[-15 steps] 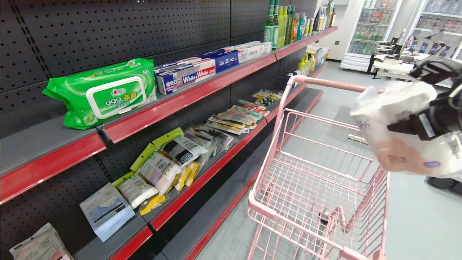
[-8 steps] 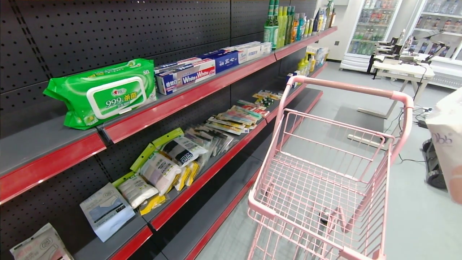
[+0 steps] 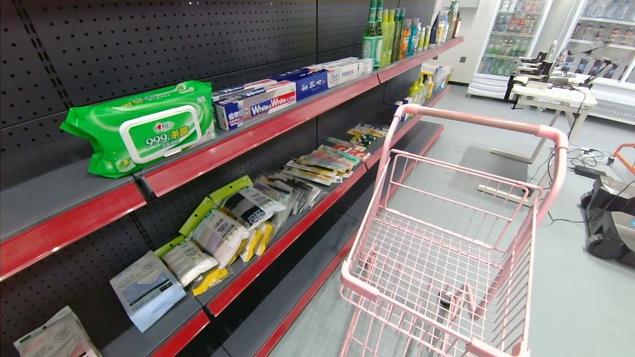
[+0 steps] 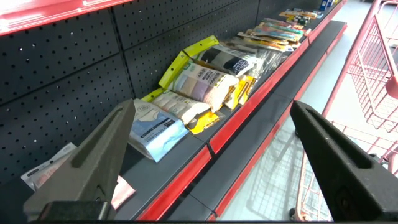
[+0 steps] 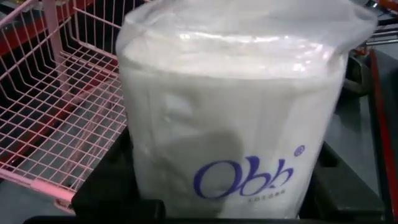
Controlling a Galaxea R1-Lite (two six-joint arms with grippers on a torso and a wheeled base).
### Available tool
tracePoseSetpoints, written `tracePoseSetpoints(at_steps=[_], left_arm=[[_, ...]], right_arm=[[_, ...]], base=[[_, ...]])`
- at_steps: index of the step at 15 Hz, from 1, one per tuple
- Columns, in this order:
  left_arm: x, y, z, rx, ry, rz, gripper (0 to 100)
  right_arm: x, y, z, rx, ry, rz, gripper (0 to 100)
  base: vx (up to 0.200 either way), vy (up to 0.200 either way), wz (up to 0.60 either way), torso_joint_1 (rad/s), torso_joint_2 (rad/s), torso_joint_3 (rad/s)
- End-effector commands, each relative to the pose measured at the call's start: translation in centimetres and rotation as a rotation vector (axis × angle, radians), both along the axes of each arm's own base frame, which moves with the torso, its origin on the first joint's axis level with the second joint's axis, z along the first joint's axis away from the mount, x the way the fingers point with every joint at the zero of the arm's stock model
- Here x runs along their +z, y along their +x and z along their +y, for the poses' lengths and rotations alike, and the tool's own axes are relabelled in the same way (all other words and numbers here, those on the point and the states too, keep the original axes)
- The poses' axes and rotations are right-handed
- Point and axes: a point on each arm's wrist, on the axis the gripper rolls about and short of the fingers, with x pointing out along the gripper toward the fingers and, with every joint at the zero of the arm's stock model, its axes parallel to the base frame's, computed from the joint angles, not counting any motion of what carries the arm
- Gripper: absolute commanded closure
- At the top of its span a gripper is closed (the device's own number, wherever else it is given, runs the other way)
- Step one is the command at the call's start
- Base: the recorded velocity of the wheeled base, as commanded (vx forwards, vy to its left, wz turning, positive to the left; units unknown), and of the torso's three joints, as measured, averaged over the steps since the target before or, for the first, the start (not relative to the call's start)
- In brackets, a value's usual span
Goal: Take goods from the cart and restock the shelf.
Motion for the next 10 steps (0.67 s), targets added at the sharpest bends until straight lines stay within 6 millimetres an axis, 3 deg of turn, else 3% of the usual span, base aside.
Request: tracePoseSetpoints(at_steps=[1, 10], left_arm=[[-0.01, 0.0, 0.0, -0.001, 0.0, 0.001, 0], [0.01, 0.0, 0.0, -0.001, 0.0, -0.001, 0]], right_arm=[[-0.06, -0.43, 0.09, -0.001, -0.005, -0.016, 100], [-0.59, 0.27, 0.06, 0.049, 0.0, 0.019, 100]], base=[[0.0, 0.0, 0.0, 0.0, 0.0, 0.0], [0.0, 0.0, 0.0, 0.0, 0.0, 0.0]])
